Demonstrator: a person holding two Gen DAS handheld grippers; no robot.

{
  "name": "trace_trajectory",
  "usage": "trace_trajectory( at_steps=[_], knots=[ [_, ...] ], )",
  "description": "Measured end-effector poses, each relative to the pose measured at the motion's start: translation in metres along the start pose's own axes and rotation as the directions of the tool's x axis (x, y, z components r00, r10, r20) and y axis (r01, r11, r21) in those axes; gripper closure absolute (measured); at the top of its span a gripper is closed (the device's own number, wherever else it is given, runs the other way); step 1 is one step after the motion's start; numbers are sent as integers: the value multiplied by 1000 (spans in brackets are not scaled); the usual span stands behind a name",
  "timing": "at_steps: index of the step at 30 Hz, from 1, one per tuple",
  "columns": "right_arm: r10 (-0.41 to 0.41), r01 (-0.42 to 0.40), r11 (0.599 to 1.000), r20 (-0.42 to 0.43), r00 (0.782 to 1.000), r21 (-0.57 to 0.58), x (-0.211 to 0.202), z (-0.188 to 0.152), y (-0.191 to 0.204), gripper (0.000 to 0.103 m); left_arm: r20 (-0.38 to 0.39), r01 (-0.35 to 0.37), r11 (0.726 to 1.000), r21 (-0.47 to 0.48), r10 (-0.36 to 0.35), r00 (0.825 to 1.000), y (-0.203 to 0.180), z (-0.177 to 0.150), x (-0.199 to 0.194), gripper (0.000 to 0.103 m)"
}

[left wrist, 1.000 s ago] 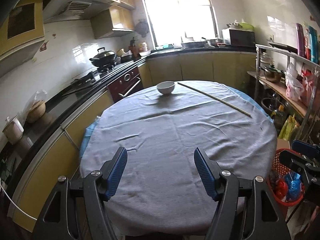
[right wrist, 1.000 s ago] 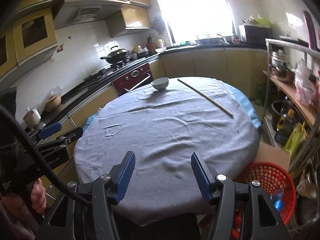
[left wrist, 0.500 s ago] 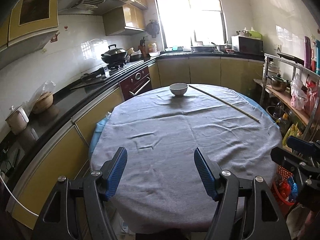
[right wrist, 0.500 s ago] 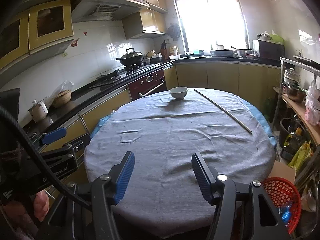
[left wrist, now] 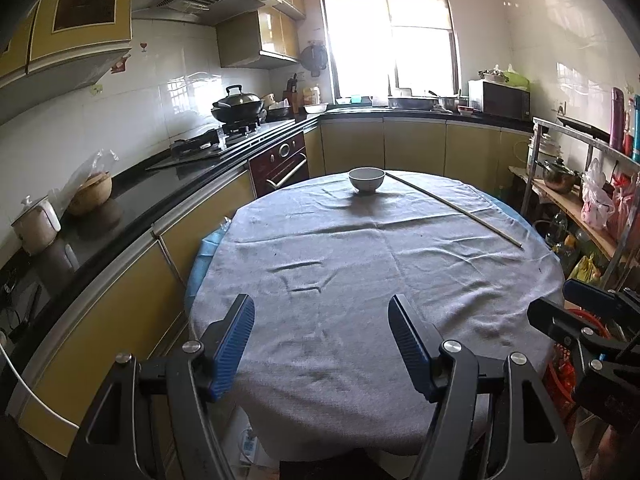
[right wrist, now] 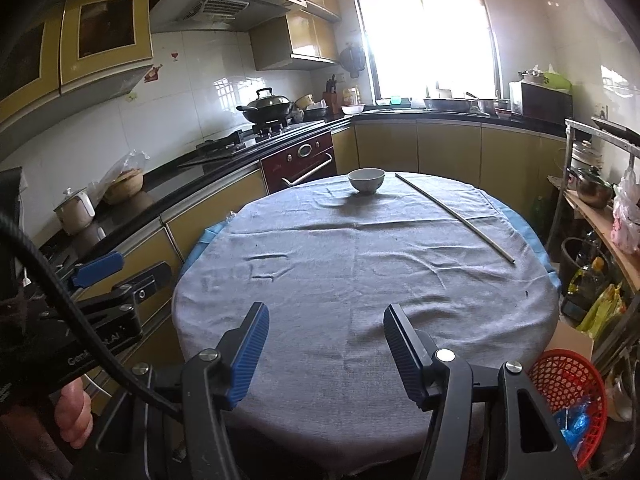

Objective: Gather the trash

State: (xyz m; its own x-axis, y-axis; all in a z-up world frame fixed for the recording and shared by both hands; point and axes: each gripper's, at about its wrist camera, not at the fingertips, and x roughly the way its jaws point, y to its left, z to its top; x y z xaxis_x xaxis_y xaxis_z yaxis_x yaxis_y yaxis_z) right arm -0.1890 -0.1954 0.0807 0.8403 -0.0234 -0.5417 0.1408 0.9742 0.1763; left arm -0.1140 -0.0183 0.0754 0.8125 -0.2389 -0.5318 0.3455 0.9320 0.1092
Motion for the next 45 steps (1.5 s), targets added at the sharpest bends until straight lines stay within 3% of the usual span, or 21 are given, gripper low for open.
trace_trajectory(
  at_steps=[45],
  knots=[
    [-10, 10, 999, 9, 1000, 34, -1, -8, -2, 39, -3, 0, 1000, 6, 0, 1000, 2, -5, -7, 32]
  ],
)
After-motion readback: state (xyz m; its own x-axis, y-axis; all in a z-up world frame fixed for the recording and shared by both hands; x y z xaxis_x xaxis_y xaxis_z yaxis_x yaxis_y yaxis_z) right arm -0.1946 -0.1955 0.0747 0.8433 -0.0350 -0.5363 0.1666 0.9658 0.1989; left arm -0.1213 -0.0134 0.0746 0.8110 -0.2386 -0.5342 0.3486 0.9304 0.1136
